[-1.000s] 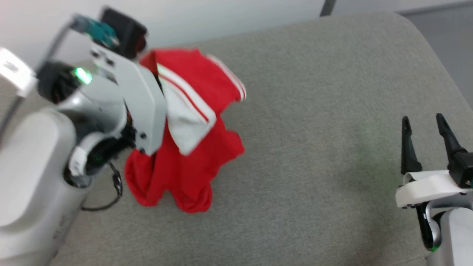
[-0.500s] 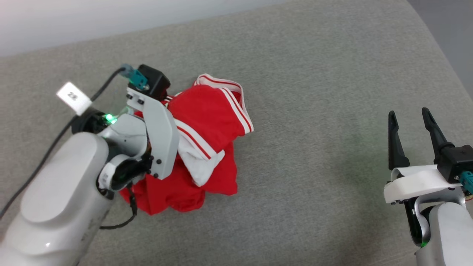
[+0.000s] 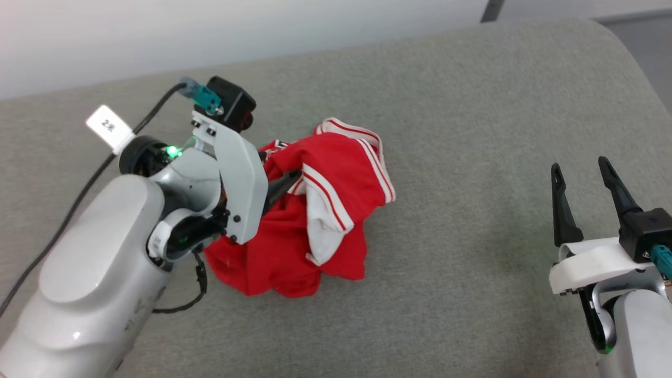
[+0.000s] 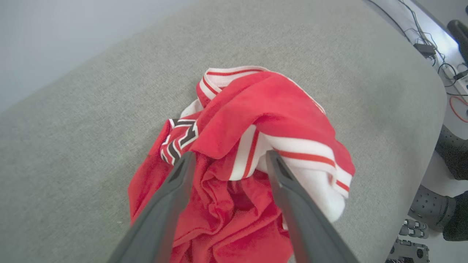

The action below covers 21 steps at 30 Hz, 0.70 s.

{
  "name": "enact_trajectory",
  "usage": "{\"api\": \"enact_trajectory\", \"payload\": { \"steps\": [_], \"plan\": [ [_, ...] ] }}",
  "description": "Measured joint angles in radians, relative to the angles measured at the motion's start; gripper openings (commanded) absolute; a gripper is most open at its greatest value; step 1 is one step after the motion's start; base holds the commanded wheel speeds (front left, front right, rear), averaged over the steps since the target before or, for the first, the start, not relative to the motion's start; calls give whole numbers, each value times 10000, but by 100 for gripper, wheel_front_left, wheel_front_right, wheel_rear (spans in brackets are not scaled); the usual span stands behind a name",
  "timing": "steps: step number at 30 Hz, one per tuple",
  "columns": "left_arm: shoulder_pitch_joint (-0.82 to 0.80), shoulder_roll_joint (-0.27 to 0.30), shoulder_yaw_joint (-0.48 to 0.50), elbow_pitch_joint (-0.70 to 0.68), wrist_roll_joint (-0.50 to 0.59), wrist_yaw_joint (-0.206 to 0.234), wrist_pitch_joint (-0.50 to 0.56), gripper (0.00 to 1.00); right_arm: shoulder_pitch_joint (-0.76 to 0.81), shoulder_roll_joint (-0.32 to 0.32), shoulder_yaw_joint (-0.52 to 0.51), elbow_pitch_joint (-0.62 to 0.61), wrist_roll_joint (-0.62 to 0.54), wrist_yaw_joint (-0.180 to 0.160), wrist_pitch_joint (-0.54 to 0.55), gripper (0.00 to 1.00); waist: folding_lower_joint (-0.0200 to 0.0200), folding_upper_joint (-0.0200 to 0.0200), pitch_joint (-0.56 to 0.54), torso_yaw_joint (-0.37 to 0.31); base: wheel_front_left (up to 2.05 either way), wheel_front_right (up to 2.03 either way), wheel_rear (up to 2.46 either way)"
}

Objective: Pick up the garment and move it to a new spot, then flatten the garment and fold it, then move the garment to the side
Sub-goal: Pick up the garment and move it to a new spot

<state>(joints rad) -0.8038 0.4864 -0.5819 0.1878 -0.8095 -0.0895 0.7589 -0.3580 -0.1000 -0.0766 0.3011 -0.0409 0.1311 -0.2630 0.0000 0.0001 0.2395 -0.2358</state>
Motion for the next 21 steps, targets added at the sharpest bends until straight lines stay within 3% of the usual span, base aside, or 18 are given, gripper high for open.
{"api": "enact_trajectory", "payload": {
  "steps": [10, 21],
  "plan": [
    [868, 339, 583, -711, 4, 105, -1461, 100, 440, -301, 180, 119, -50, 0, -10, 100, 0, 0, -973, 769, 0, 0, 0],
    [3109, 951, 1822, -1486, 224, 552, -4456, 100, 1072, -451, 336, 61, 2, 0, -10, 100, 0, -1, -2167, 1657, 0, 0, 0]
  ]
}}
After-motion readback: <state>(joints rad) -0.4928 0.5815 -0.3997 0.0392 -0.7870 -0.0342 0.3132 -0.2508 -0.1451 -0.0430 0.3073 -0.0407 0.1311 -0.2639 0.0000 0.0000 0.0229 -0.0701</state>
